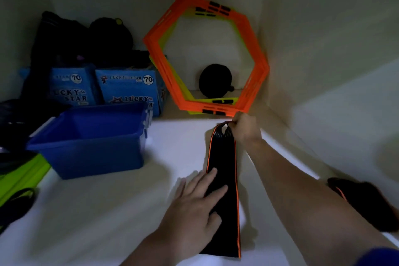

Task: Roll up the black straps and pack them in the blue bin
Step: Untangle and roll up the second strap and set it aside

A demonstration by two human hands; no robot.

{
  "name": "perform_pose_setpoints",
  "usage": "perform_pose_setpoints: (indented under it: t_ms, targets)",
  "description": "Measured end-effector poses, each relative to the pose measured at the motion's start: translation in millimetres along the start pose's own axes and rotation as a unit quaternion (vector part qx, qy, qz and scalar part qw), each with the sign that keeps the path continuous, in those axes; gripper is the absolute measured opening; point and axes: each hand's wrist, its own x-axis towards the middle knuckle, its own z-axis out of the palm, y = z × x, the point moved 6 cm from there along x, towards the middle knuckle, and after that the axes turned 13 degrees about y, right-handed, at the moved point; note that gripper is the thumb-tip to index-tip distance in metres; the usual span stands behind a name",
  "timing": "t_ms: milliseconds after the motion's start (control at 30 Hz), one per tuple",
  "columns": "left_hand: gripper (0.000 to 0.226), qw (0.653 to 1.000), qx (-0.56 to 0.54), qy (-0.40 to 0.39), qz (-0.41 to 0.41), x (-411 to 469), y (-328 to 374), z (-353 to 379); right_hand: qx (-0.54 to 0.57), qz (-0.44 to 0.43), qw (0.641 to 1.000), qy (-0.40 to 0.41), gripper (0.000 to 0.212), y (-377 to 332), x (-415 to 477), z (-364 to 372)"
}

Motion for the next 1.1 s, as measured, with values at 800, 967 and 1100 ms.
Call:
perform_pose_setpoints:
  t_ms: [800,967,1100]
  targets:
    - [0.066,0.989,-0.104,-0.033,0.097,-25,-16,8,0.032,-0.233,0.920,-0.314,0.077,11,-238,-112]
    - [0.038,0.982,-0.168,0.038,0.077,-28,-10,-2,0.077,-0.238,0.940,-0.230,0.049,4,-236,-122]
    - [0.017,0.970,-0.230,0.080,-0.014,-26,-9,-11,0.122,-0.134,0.960,-0.213,0.037,7,-230,-126]
